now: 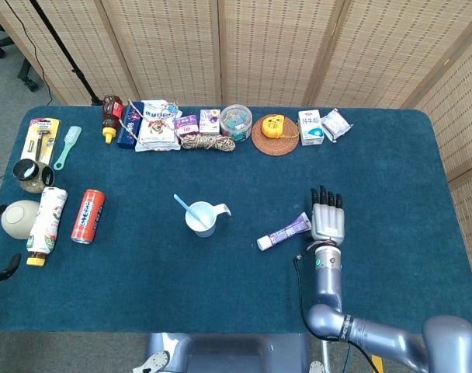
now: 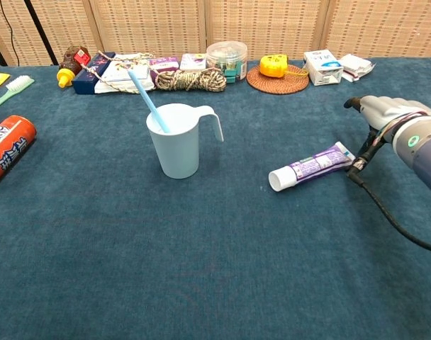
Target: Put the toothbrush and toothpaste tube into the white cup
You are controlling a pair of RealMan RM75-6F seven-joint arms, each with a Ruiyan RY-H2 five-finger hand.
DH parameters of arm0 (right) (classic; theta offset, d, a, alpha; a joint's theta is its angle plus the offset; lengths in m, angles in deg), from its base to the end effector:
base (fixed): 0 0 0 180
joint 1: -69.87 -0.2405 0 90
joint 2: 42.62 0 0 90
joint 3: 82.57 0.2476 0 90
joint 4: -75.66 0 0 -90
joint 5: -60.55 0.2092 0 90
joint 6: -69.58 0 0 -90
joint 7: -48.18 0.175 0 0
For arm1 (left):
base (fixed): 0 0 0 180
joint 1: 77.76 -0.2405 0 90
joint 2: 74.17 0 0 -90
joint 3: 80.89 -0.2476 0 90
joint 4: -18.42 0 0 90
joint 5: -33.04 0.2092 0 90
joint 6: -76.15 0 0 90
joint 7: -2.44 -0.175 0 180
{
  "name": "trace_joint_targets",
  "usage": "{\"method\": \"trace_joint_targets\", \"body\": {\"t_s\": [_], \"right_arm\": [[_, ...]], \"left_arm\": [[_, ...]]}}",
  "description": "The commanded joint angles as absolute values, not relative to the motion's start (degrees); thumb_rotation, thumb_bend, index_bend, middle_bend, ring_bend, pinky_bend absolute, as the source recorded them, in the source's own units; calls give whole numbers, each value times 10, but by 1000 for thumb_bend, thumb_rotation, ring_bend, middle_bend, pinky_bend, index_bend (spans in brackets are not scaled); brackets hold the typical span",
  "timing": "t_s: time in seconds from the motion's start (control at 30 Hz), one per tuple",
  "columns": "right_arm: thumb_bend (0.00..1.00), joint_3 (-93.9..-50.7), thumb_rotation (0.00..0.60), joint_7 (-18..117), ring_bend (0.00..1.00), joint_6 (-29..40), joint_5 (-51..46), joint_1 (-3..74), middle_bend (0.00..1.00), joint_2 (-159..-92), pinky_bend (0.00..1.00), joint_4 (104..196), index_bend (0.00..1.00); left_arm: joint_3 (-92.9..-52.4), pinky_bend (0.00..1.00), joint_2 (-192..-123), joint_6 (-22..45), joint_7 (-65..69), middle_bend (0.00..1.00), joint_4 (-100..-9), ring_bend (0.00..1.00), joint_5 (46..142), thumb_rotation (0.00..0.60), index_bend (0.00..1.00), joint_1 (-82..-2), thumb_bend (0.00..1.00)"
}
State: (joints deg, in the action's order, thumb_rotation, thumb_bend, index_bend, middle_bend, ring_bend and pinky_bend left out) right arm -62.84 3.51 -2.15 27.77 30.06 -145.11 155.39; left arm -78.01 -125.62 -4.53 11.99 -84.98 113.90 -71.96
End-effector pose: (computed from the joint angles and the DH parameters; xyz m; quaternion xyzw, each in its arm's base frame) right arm -0.1874 -0.3697 -0.0392 0.5836 -0.4919 0.2538 0.5941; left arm -0.2939 0.2130 0.1984 -0.5541 -0.4623 -0.3996 0.5653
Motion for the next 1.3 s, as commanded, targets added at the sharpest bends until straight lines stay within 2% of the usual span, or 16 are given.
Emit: {"method": "trace_joint_targets", "body": {"t_s": [0.03,0.27,0.4,0.5,0.63,0.77,1.1,1.3], "right_arm": [[0,-632,600,33,0,43,300,304,0,-1405,0,1582,0],[0,-654,600,25,0,90,300,303,0,-1342,0,1639,8],[0,-668,600,46,0,116,254,301,6,-1315,0,1655,78],[0,-676,600,78,0,142,212,300,49,-1307,0,1650,145],[6,-681,600,150,11,197,164,300,147,-1305,118,1625,229],[74,-684,600,252,55,260,104,301,202,-1311,181,1591,270],[154,-698,600,325,72,265,25,295,220,-1318,233,1585,302],[277,-701,600,341,86,285,24,273,232,-1333,275,1573,322]], "left_arm": [[-781,0,-1257,-44,115,0,-852,0,1140,600,0,-719,348],[-782,0,-1257,-39,108,0,-856,0,1138,600,0,-718,348],[-781,0,-1258,-39,105,0,-857,0,1138,600,0,-717,348],[-782,0,-1259,-39,101,0,-858,0,1140,600,0,-717,348],[-783,0,-1261,-40,97,0,-859,0,1143,600,0,-718,348],[-783,0,-1261,-37,92,0,-859,0,1141,600,0,-717,348],[-783,0,-1264,-37,84,0,-862,0,1139,600,0,-716,348],[-783,0,-1266,-35,78,0,-863,0,1139,600,0,-715,348]]}}
